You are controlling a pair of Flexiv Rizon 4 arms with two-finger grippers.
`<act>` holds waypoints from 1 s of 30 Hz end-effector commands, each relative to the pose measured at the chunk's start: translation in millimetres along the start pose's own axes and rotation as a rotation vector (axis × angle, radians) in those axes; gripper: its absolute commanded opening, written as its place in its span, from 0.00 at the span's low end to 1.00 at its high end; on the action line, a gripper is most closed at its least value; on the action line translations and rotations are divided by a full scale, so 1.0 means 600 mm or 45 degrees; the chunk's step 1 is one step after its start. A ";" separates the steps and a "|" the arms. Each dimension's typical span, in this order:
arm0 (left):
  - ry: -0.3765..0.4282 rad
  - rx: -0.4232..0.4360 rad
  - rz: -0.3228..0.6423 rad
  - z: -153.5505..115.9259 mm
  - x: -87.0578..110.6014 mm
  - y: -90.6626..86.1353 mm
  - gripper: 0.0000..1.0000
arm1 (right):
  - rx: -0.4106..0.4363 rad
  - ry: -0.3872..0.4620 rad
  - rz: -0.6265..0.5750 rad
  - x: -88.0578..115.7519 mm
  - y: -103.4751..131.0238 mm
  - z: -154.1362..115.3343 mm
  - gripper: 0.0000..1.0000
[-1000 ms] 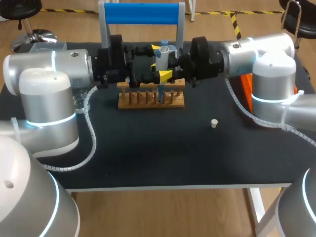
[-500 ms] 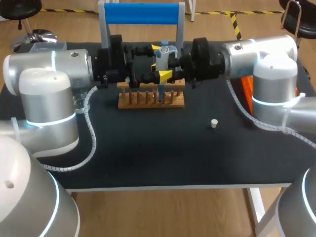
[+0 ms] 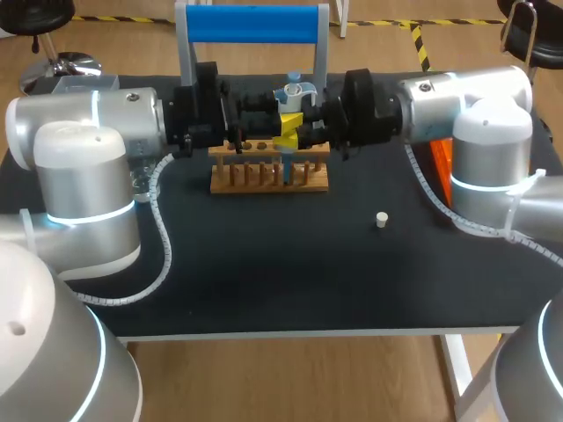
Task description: Invert the test tube, pick up the pipette, mount the tip to pipette, aspirate from beaker and dispense into the tube, eject the tip, return the pipette, and cap with the stopper.
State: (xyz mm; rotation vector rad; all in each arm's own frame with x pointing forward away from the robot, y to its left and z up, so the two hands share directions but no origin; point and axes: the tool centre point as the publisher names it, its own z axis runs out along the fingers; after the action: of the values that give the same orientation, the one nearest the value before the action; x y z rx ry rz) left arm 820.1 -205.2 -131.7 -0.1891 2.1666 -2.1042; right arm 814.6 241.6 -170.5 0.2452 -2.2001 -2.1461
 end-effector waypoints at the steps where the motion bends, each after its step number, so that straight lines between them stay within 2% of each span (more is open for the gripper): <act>1: -0.007 0.003 0.001 0.001 0.000 0.001 0.00 | 0.002 -0.004 0.000 0.005 0.001 0.000 0.00; 5: -0.007 0.003 0.001 0.001 0.000 0.001 0.00 | 0.006 0.006 0.009 0.006 0.002 0.000 0.00; 6: -0.007 0.003 0.001 0.001 0.000 0.001 0.00 | 0.010 0.008 0.013 0.006 0.002 0.001 0.15; 7: -0.007 0.003 0.001 0.001 0.000 0.001 0.00 | 0.013 0.008 0.015 0.007 0.002 0.001 0.51; 8: -0.007 0.003 0.001 0.001 0.000 0.001 0.00 | 0.014 0.006 0.017 0.007 0.001 0.001 0.98; 13: -0.007 0.003 0.001 0.001 0.000 0.001 0.00 | 0.028 0.017 0.029 0.009 -0.004 -0.011 1.00; 20: -0.007 0.003 0.001 0.001 0.000 0.001 0.00 | 0.058 0.022 0.056 0.009 -0.027 -0.057 1.00; 25: -0.007 0.003 0.001 0.001 0.000 0.001 0.00 | 0.079 -0.025 0.084 0.007 -0.047 -0.112 1.00; 30: -0.007 0.003 0.001 0.001 0.000 0.001 0.00 | 0.097 -0.124 0.112 -0.004 -0.055 -0.163 1.00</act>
State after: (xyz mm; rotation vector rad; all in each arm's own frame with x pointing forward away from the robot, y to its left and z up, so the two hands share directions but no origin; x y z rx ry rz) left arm 820.7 -204.8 -132.4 -0.1914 2.1645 -2.1045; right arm 841.5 165.0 -204.1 0.0779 -2.2743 -2.0650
